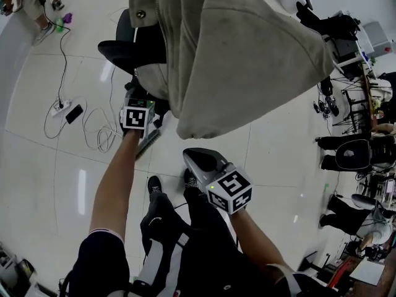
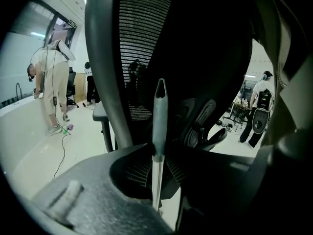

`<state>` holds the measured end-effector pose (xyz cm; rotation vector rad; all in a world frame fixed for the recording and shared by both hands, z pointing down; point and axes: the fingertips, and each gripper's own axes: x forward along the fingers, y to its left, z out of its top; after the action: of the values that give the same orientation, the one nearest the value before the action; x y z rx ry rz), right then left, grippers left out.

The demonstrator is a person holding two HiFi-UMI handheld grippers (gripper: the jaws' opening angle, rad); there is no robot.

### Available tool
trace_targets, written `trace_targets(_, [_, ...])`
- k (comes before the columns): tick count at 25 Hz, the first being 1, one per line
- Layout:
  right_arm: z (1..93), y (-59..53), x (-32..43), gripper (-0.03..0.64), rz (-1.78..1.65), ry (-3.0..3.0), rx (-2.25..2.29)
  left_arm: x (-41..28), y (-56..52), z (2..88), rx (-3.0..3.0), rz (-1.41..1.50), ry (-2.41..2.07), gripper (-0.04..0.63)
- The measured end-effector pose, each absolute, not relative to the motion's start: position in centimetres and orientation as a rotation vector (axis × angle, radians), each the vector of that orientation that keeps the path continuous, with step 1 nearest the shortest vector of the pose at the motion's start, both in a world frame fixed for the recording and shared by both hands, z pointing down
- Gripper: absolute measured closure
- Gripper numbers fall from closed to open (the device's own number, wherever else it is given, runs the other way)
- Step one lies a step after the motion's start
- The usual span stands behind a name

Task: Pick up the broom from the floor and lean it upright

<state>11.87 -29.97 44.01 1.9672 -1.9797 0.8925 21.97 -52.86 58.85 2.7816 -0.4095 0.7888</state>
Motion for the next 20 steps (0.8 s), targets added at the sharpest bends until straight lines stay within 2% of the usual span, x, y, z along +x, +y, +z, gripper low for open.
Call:
trace_targets(3, [43.8,-30.4,12.1,0.614,0.899,-1.946,2.007,22.6,-53.2,59.2,2.759,0.781,-0.368,0.493])
trace_targets(9, [44.0,-30.4,12.1,0.614,0.928,-1.893,2.07,23.5,-52.5,59.1,2.749,0.76,-0.249,0.433])
trace_targets(20, [39.4,-30.6,13.3,0.614,0.849,-1.946,2.158,17.3,-50.6,50.5,2.77,0.667,-0.318,0.433])
